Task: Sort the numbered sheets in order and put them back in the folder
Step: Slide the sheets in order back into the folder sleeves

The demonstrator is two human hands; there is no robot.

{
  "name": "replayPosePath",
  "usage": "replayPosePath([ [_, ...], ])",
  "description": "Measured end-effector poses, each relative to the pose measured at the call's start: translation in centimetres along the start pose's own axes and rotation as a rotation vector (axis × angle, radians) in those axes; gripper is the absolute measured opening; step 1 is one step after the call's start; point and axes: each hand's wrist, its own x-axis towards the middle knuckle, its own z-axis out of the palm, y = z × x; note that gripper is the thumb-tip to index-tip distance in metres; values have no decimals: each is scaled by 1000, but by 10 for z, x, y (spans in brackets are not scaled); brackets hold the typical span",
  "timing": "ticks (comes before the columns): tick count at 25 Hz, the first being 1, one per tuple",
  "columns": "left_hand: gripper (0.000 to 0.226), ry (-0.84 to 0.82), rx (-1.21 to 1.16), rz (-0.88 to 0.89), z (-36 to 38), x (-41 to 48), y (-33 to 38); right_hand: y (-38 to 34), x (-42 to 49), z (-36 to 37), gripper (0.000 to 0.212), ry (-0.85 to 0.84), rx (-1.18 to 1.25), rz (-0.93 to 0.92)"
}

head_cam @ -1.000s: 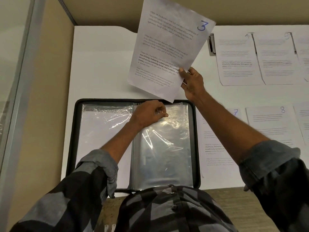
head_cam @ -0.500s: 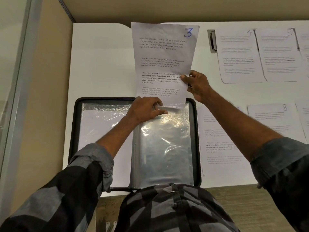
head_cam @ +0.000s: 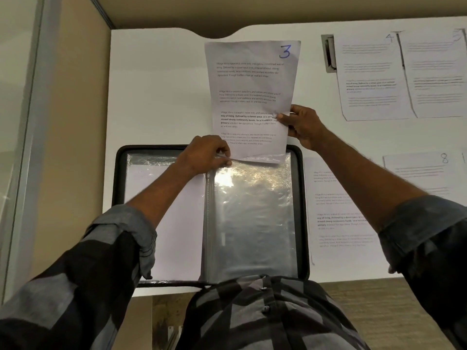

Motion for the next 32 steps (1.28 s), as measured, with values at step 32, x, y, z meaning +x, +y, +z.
replayPosePath([
  [32, 20, 153, -352, -202, -19, 13, -36, 6, 0, 11, 37, -128, -92, -16],
])
